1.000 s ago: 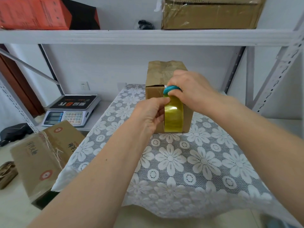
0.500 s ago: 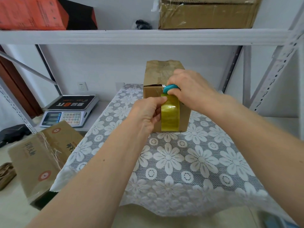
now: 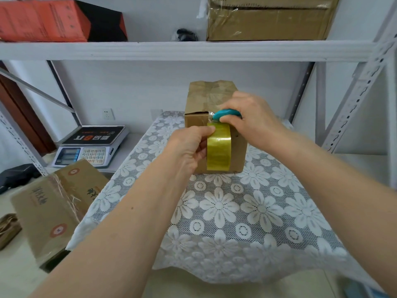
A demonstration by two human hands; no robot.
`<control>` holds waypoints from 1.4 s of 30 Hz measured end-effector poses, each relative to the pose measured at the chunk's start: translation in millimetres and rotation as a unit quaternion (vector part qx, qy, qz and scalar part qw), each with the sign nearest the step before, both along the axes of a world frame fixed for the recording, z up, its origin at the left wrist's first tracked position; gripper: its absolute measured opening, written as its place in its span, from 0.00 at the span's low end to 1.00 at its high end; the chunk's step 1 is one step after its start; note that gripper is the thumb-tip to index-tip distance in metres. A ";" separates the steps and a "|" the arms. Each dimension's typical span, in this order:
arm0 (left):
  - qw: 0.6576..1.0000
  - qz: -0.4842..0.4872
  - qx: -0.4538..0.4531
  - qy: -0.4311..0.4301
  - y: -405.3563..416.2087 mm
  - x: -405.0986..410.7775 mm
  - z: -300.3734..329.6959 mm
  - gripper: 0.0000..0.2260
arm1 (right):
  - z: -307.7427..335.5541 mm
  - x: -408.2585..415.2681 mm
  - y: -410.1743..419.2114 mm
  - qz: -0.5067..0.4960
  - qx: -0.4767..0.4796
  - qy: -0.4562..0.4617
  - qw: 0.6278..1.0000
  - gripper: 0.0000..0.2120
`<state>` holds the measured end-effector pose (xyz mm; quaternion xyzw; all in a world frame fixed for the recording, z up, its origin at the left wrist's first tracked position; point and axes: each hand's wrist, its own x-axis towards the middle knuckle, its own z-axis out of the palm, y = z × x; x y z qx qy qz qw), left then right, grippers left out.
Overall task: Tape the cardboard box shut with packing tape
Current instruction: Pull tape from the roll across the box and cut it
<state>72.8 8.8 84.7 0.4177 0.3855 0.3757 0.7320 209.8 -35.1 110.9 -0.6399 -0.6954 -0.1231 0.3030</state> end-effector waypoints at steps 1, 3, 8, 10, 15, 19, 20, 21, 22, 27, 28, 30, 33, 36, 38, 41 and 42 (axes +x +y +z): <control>1.000 -0.001 0.002 0.006 0.2 -0.1 0.0 0.05 | -0.4 0.6 -1.2 -0.001 0.004 0.004 1.000 0.09; 1.000 -0.005 0.003 0.019 0.2 0.6 0.1 0.05 | -0.8 1.6 -2.9 -0.001 -0.001 -0.006 1.000 0.09; 1.000 -0.001 0.006 0.023 -0.2 2.2 -0.6 0.04 | 1.2 2.5 -0.5 0.002 -0.022 -0.041 0.999 0.10; 1.000 0.001 0.006 0.021 -0.9 2.0 -1.0 0.04 | 2.6 1.6 1.4 -0.001 -0.027 -0.053 0.998 0.10; 1.000 0.011 0.009 0.023 -1.5 1.7 -1.6 0.04 | 5.1 -0.2 4.2 -0.008 -0.041 -0.080 0.996 0.10; 1.000 0.007 0.011 0.022 -3.7 1.6 -1.9 0.04 | 4.9 1.8 0.4 -0.012 -0.043 -0.083 0.996 0.10; 1.000 0.009 0.011 0.021 -4.2 1.6 -1.9 0.04 | 5.1 2.6 -1.2 -0.014 -0.043 -0.083 0.996 0.10; 1.000 0.013 0.011 0.020 -4.7 1.7 -1.9 0.04 | 5.3 3.4 -2.4 -0.016 -0.045 -0.082 0.996 0.10; 1.000 0.015 0.011 0.019 -5.3 1.8 -1.7 0.04 | 5.6 4.1 -3.4 -0.017 -0.046 -0.081 0.995 0.10; 1.000 0.017 0.015 0.022 -7.4 1.0 -0.8 0.05 | 5.6 6.6 -6.1 -0.020 -0.047 -0.077 0.996 0.10; 0.999 0.017 0.015 0.023 -7.7 0.9 -0.7 0.05 | 5.2 6.9 -6.7 -0.022 -0.047 -0.076 0.996 0.10; 0.999 0.017 0.016 0.024 -8.0 0.8 -1.0 0.05 | 4.7 7.4 -7.7 -0.024 -0.045 -0.075 0.996 0.10; 0.999 0.016 0.018 0.028 -8.0 1.3 -1.6 0.05 | 4.6 8.8 -8.8 -0.030 -0.050 -0.078 0.995 0.10; 0.999 0.018 0.019 0.031 -7.8 1.8 -2.2 0.05 | 5.0 10.4 -10.4 -0.037 -0.057 -0.079 0.995 0.10; 0.999 0.017 0.020 0.031 -8.1 2.1 -1.9 0.05 | 5.1 10.8 -11.1 -0.039 -0.057 -0.077 0.995 0.10; 0.999 0.019 0.029 0.040 -8.5 2.0 -2.1 0.05 | 1.4 16.2 -11.5 -0.054 -0.076 -0.082 0.992 0.10; 0.998 0.019 0.035 0.044 -9.0 0.9 -2.3 0.04 | -1.9 19.2 -12.4 -0.061 -0.087 -0.084 0.991 0.10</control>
